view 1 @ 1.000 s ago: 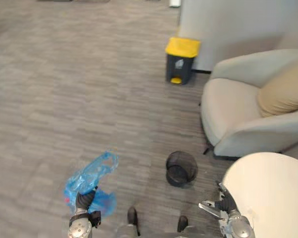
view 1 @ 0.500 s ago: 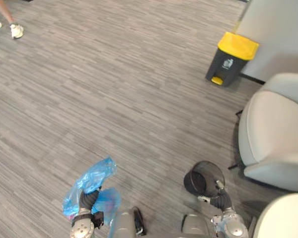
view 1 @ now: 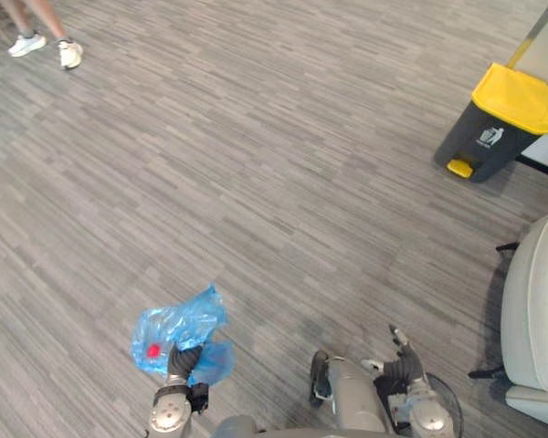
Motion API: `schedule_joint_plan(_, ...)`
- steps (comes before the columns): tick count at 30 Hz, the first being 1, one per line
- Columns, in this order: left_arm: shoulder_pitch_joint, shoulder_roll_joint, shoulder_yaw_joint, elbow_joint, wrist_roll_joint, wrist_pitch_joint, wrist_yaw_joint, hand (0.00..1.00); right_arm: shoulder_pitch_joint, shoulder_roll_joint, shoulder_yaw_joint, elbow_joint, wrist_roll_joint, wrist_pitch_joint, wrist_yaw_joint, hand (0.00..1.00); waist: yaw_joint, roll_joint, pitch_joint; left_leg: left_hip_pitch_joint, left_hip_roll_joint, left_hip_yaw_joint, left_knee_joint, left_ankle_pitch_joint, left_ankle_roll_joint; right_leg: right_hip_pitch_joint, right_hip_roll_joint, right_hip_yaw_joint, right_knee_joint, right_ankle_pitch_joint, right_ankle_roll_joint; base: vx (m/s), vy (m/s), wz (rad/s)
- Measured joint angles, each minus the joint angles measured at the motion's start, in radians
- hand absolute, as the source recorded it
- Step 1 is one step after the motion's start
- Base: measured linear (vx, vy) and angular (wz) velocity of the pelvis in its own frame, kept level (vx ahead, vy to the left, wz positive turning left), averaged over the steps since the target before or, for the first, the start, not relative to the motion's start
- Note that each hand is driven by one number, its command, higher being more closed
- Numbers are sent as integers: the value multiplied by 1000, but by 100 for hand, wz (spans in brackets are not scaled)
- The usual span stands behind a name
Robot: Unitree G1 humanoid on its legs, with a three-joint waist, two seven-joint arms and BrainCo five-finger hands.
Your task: Gather rubbish on tea table into small bin, then transfer packed bag to large trash can.
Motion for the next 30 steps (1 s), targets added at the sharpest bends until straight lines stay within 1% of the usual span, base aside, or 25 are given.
schedule_joint_plan(1, 0, -1, 0, -18, 0, -1, -1, 100, -4, -6, -3, -10, 4, -8, -2, 0, 15, -7, 0, -80, 2, -1, 12, -42, 20, 53, -4, 46, -44, -10, 2, 638, 166, -88)
schedule_joint_plan(3, 0, -2, 3, -34, 0, -2, -4, 100, -10, -10, -3, -11, 3, -9, -2, 0, 57, -18, 7, -187, -4, -15, -54, -81, 11, 106, -28, 120, -68, -47, 28, 594, 250, -101)
schedule_joint_plan(4, -1, -9, 2, -38, 0, -2, -6, 100, -11, -10, -5, -11, 3, -10, -2, 0, 74, -18, 7, -252, -21, -46, -156, -87, -20, 131, -49, 155, -62, -91, 74, 468, 334, -106)
schedule_joint_plan(5, 7, -27, 2, -42, 0, -2, -7, 100, -11, -22, -10, -10, 3, -10, -2, 0, 87, 6, 0, -262, -37, -128, -366, -55, -74, 132, -61, 201, -22, -152, 131, 456, 378, -116)
schedule_joint_plan(6, 25, -40, 1, -55, 0, -2, -6, 100, -7, -30, -8, -17, 3, -10, -2, 0, 100, 30, -11, -243, -32, -188, -508, -33, -116, 125, -49, 222, 7, -193, 161, 478, 448, -130)
schedule_joint_plan(7, 36, -46, -11, -49, 0, -4, 2, 100, -14, -12, -6, 4, 1, -8, -2, 0, 100, 20, -19, -238, -42, -181, -471, 15, -108, 130, -71, 272, 48, -246, 203, 502, 428, -110)
schedule_joint_plan(8, 28, -27, -16, -61, 0, 1, 2, 100, 4, 9, 0, 3, 2, -3, 0, 0, 100, -24, -44, -228, -67, -133, -457, -38, -91, 107, -111, 307, 73, -245, 204, 529, 394, -95)
schedule_joint_plan(10, 32, -20, -19, -103, 0, 0, 2, 100, 7, 15, 5, 1, 1, -3, 2, 0, 104, -56, -46, -188, -63, -55, -415, -94, -53, 62, -134, 355, 191, -228, 235, 544, 326, -99)
schedule_joint_plan(11, 33, -10, -22, -111, 0, 1, 2, 100, 3, 20, 5, 0, 1, -3, 3, 0, 102, -64, -43, -134, -52, -14, -399, -130, -35, 7, -135, 366, 342, -184, 329, 554, 306, -107)
schedule_joint_plan(12, 33, -2, -28, -111, -1, 2, 2, 100, 1, 23, 6, 1, 1, -3, 3, 0, 101, -66, -43, -102, -48, -1, -400, -143, -27, -26, -132, 368, 427, -150, 390, 448, 206, -95)
schedule_joint_plan(13, 32, 20, -37, -114, -1, 5, 3, 100, 0, 32, 6, 1, 1, -3, 3, 0, 99, -55, -36, -39, -39, 12, -419, -158, -16, -85, -120, 355, 569, -140, 391, 327, 63, -66)
schedule_joint_plan(14, 32, 30, -38, -116, -1, 5, 3, 100, -1, 36, 6, 1, 1, -3, 3, 0, 98, -55, -36, -14, -35, 27, -430, -159, -16, -110, -119, 338, 608, -140, 387, 400, 9, -91)
schedule_joint_plan(15, 29, 54, -35, -127, -1, 6, 7, 100, -11, 42, 8, 0, 1, -3, 3, 0, 98, -58, -38, 72, -28, 62, -486, -160, -17, -183, -130, 248, 675, -143, 321, 399, -24, -82)
schedule_joint_plan(17, 27, 73, -38, -139, -2, 8, 7, 100, -41, 40, 16, 1, 1, -5, 3, 0, 89, -52, -38, 193, -8, 115, -607, -165, -49, -296, -154, 55, 614, -173, 243, 460, -77, -82)
schedule_joint_plan(18, 26, 75, -36, -139, -2, 8, 7, 100, -51, 40, 20, 4, 1, -6, 3, 0, 78, -51, -37, 212, -3, 124, -632, -166, -68, -321, -162, 5, 572, -165, 225, 504, -115, -52)
schedule_joint_plan(20, -4, 93, -30, -88, -2, 7, 5, 100, -99, 35, 23, 63, 0, -13, 3, 0, 44, -52, -38, 254, 2, 138, -693, -158, -98, -390, -162, -94, 321, -93, 184, 441, -155, -16)
schedule_joint_plan(21, -25, 101, -23, -43, -2, 8, 3, 100, -115, 30, 23, 106, -1, -12, 3, 0, 33, -56, -40, 279, -10, 136, -717, -149, -115, -390, -150, -105, 182, -7, 163, 511, -195, 8)
schedule_joint_plan(22, -54, 90, -14, 20, -1, 11, 4, 100, -128, 11, 21, 171, -4, -7, 3, 0, 17, -41, -44, 311, 2, 107, -726, -142, -128, -374, -120, -96, 160, 118, 79, 549, -177, -7)
schedule_joint_plan(23, -59, 79, -10, 40, -1, 14, 5, 100, -139, -5, 22, 194, -5, -1, 4, 0, 24, -8, -44, 315, 26, 95, -722, -126, -146, -368, -103, -112, 165, 118, 70, 656, -232, -20)
schedule_joint_plan(24, -56, 78, -6, 39, 0, 12, 3, 100, -143, -12, 18, 197, -5, 7, 8, 0, 23, 5, -44, 301, 35, 61, -690, -63, -173, -364, -96, -118, 188, 67, 62, 535, -204, -25)
schedule_joint_plan(26, -60, 47, 13, 37, 0, 13, 1, 100, -128, -20, 5, 192, -5, 10, 10, 0, 9, 32, -25, 267, 77, -20, -510, 53, -141, -273, -65, -143, 177, 20, 45, 418, -221, -5)
schedule_joint_plan(27, -55, 26, 23, 29, 0, 13, 1, 100, -111, -22, 0, 177, -5, 12, 10, 0, 13, 40, -21, 220, 109, -57, -360, 174, -105, -203, -48, -144, 144, 8, 34, 494, -203, -20)
schedule_joint_plan(28, -38, 10, 18, 12, -1, 10, -2, 100, -94, -16, 1, 128, -4, 12, 7, 0, 31, 32, -13, 146, 146, -91, -154, 194, -82, -108, -27, -132, 82, -7, 28, 548, -174, -42)
schedule_joint_plan(29, -37, 0, 4, 4, -2, 9, -8, 100, -78, -10, 0, 80, 2, 12, 3, 0, 48, 40, -13, 56, 148, -106, 2, 114, -70, -27, -9, -109, 22, -20, 27, 424, -72, -49)
schedule_joint_plan(30, -36, -3, -1, 3, -2, 9, -15, 100, -81, -10, 0, 67, 4, 10, 0, 0, 51, 35, -12, 12, 137, -106, 41, 83, -62, 6, -4, -92, -4, -28, 28, 404, -54, -61)
